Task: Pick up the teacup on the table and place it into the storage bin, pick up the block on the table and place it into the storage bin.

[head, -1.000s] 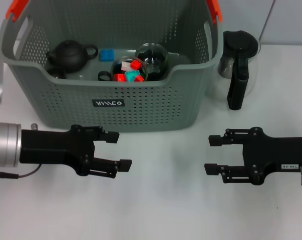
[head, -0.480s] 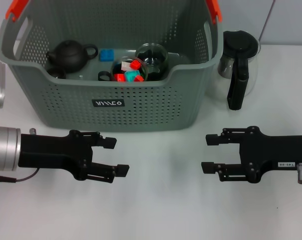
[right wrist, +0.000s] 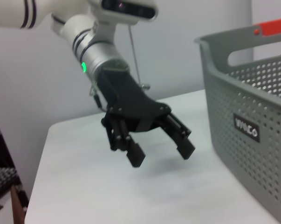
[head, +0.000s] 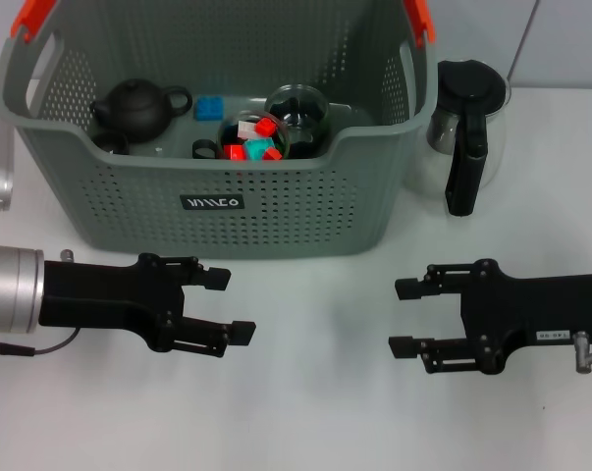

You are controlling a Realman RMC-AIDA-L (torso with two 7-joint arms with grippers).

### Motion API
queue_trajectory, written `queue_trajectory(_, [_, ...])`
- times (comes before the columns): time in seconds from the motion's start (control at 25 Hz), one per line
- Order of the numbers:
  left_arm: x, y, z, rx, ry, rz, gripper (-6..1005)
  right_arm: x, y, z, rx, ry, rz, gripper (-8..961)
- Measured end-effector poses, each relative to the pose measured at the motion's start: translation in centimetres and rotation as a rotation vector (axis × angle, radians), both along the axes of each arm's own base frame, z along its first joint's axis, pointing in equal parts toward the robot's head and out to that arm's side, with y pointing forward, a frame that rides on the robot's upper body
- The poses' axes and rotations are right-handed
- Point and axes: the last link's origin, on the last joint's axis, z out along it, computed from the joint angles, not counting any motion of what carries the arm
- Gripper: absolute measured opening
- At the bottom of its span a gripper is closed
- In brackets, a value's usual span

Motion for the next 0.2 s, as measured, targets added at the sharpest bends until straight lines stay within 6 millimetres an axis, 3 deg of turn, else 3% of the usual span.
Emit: queue_trajectory(0.2, [-0.04, -0.04, 0.0, 0.0, 0.0, 0.002, 878, -0.04, -0.04, -0.43, -0.005, -0.023, 0.029, 726])
